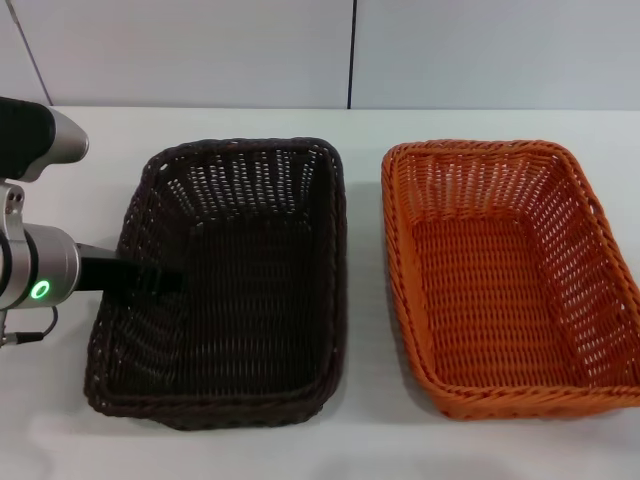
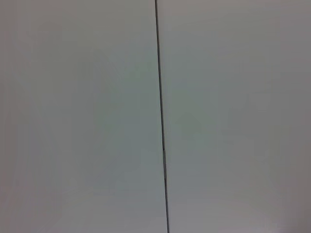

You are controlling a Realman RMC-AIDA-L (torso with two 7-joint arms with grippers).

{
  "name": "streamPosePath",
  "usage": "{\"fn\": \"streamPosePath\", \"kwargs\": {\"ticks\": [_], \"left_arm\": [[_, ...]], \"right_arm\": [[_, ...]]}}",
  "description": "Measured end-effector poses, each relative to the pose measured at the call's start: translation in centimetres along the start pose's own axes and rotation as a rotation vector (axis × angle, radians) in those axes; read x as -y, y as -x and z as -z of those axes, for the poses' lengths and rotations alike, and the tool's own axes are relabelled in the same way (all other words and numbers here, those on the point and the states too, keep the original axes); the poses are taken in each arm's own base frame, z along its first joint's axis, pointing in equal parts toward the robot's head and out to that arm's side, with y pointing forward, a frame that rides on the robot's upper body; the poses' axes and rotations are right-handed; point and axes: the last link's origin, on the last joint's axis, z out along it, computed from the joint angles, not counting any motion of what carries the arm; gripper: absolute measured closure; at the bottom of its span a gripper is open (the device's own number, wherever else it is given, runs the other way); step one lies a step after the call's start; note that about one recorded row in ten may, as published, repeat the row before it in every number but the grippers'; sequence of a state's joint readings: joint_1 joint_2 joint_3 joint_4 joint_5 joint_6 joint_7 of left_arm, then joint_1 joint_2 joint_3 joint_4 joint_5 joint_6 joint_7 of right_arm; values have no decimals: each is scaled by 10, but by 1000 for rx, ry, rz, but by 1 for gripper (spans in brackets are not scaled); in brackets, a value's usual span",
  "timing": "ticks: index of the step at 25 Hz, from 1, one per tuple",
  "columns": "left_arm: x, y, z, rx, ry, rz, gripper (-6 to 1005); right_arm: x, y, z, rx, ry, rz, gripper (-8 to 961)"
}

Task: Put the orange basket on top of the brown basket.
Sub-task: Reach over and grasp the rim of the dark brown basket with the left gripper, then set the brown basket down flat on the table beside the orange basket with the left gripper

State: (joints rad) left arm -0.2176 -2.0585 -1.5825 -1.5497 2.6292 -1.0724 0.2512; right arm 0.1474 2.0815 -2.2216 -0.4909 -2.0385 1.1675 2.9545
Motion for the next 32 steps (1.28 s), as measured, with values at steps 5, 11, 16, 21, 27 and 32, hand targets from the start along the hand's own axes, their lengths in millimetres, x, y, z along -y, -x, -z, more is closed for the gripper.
{"fn": "streamPosePath", "kwargs": {"ticks": [5,11,16,21,27,32], "left_arm": [[0,1,-2,11,1,1,293],[-2,2,0,32,8,-10,442],[-7,-9,13,2,20,-92,716],[-7,-16,16,-2,22,-136,731],[-2,-39,35,-12,33,-355,749],[9,-59,55,-27,74,-502,766]], "right_arm": [[0,0,0,0,2,0,136],[-1,0,0,1,5,0,136],[-1,0,0,1,4,1,136],[1,0,1,4,0,2,136],[0,1,1,7,2,1,136],[-1,1,3,9,2,-5,136]]}}
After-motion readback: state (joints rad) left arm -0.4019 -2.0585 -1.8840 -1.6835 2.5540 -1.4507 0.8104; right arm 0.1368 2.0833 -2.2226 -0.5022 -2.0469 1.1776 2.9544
